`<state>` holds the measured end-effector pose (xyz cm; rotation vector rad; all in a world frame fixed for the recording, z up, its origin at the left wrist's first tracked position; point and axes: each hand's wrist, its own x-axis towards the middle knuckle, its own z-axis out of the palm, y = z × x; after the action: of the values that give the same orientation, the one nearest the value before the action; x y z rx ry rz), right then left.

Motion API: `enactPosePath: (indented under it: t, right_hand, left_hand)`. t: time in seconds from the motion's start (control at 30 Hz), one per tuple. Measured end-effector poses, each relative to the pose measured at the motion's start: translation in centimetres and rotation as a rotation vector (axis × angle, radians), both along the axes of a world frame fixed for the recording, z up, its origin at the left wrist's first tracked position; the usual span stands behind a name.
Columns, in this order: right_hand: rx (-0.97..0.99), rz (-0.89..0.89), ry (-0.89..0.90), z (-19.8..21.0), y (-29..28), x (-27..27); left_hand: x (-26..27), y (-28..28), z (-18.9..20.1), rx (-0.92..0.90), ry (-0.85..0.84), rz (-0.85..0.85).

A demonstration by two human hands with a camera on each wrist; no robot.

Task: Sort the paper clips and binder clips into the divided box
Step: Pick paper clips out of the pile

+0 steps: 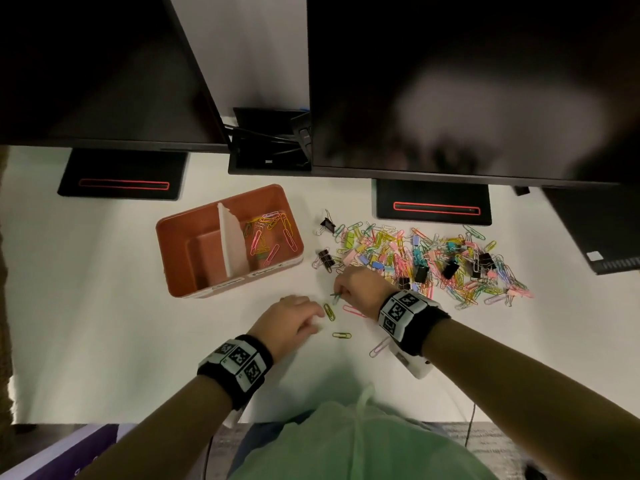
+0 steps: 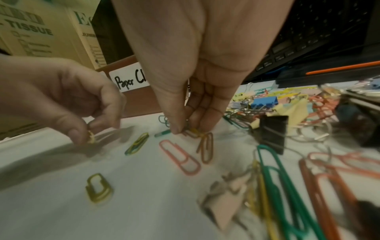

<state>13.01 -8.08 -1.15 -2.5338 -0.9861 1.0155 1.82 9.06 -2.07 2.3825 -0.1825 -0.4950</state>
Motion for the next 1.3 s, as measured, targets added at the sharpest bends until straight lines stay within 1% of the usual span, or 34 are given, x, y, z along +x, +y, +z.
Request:
enactPosePath:
  t: [0.13, 0.2, 0.3, 0.37, 0.47, 0.6, 0.73, 0.87, 0.97, 1.07, 1.13, 1.23, 1.3]
  right_hand:
    - [0.081, -0.05, 0.048, 0.4, -0.9, 0.6]
    - [0.143, -0.093, 0.041, 0.7, -1.7, 0.8]
    - [0.193, -0.152, 0.005, 1.0, -3.3, 0.6]
    - [0.18, -0.137, 0.029, 1.2, -4.0, -0.2]
    - [0.108, -0.091, 0.042, 1.1, -4.1, -1.9]
    - [0.102, -0.152, -0.013, 0.0, -3.7, -3.1]
    - [0.118, -0.164, -0.043, -0.8, -3.3, -2.6]
    - [0.1, -0.174, -0.04, -0.7, -2.8, -1.7]
    - [0.091, -0.19, -0.033, -0.2, -2.7, -1.6]
    - [0.084, -0.222, -0.015, 0.0, -2.6, -1.8]
    - [0.052, -0.226, 0.006, -0.1, -2.4, -1.6]
    - [-0.054, -0.169, 0.01, -0.1, -1.9, -1.4]
    - [-0.084, -0.144, 0.0, -0.2, -1.8, -1.3]
  left_hand:
    - [2.0, -1.3, 0.2, 0.046, 0.022, -0.056]
    - [2.7, -1.6, 0.2, 0.075, 0.035, -0.075]
    - [3.3, -1.8, -0.1, 0.085, 0.056, -0.028]
    - [3.5, -1.9, -0.3, 0.095, 0.065, 0.008]
    - [3.4, -1.9, -0.8, 0.104, 0.049, 0.015]
    - [3.0, -1.9, -1.0, 0.103, 0.02, -0.01]
    - [2.9, -1.8, -0.8, 0.057, 0.034, 0.017]
    - [2.9, -2.2, -0.6, -0.009, 0.052, -0.011]
    - [3.1, -2.9, -0.6, 0.012, 0.047, -0.025]
    - [3.5, -3.3, -0.7, 0.029, 0.044, 0.01]
    - [3.7, -3.4, -0.8, 0.042, 0.06, 0.027]
    - [3.7, -3.6, -0.9, 0.054, 0.073, 0.037]
    - [3.6, -3.6, -1.0, 0.063, 0.068, 0.038]
